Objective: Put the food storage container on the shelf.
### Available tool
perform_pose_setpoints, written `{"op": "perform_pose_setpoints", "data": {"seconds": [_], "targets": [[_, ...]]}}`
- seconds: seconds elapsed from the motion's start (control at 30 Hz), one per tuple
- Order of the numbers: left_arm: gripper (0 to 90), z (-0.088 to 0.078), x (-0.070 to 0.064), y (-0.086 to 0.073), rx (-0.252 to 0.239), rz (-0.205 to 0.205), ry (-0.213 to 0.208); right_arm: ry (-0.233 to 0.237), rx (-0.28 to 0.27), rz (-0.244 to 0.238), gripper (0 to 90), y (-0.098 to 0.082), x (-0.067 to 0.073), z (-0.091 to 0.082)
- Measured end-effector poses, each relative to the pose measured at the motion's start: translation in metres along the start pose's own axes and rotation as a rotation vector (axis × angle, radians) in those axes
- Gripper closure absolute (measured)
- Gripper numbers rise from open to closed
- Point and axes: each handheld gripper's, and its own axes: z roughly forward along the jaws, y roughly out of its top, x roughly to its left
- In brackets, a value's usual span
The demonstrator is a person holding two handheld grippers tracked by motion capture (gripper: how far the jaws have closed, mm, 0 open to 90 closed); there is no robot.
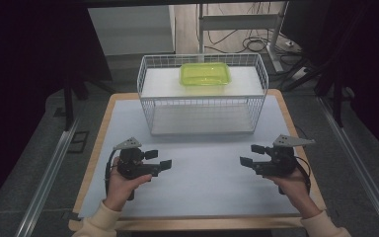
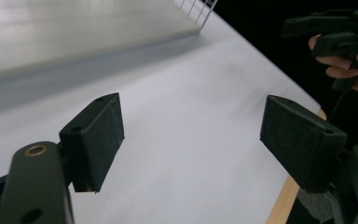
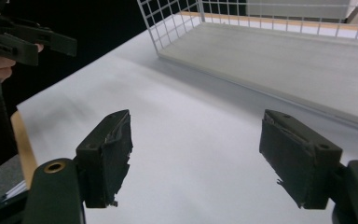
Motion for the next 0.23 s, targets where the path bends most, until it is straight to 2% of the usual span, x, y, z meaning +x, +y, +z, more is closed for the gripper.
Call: {"op": "perform_pose_setpoints", "data": {"seconds": [0.07,0.23], "targets": [[20.9,-0.0001,-0.0001,-0.0006,-0.006,0.003,-0.003,0.001,-0.008,0.008,25.0,-0.0015,-0.0008,0.0001],[20.9,0.0002,0.0004,-0.0038,-0.007,-0.008,-0.01,-0.004,-0.032,-0.006,21.9,-0.0038,0.0,-0.0034]]}}
